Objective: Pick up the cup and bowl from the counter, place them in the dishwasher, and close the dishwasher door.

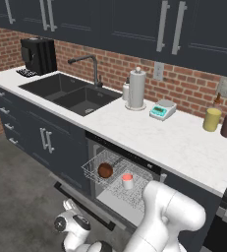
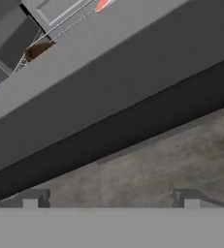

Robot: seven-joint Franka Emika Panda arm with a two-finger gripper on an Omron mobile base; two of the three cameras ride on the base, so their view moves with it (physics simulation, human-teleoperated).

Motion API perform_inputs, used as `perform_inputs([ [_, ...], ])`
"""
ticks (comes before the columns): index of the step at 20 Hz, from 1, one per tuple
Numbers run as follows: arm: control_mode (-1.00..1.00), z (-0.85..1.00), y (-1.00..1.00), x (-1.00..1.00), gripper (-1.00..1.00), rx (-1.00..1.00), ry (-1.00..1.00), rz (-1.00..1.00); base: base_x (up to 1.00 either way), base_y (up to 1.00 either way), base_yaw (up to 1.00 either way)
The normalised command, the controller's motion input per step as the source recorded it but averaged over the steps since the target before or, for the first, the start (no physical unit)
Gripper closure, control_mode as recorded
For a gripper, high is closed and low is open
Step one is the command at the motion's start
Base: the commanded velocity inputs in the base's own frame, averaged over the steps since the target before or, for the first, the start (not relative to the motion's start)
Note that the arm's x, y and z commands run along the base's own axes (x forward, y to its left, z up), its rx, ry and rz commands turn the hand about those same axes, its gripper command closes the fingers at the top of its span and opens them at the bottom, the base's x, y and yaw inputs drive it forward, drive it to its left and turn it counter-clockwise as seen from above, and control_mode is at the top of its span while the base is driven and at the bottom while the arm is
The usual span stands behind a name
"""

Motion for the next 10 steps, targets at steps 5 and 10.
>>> perform_inputs([
  [5, -1.0, 0.0, -0.65, 0.99, -1.0, 0.09, -0.02, -0.04, 0.0, 0.0, 0.0],
  [10, -1.0, 0.0, -0.89, 1.0, -1.0, 0.15, -0.01, -0.02, 0.0, 0.0, 0.0],
])
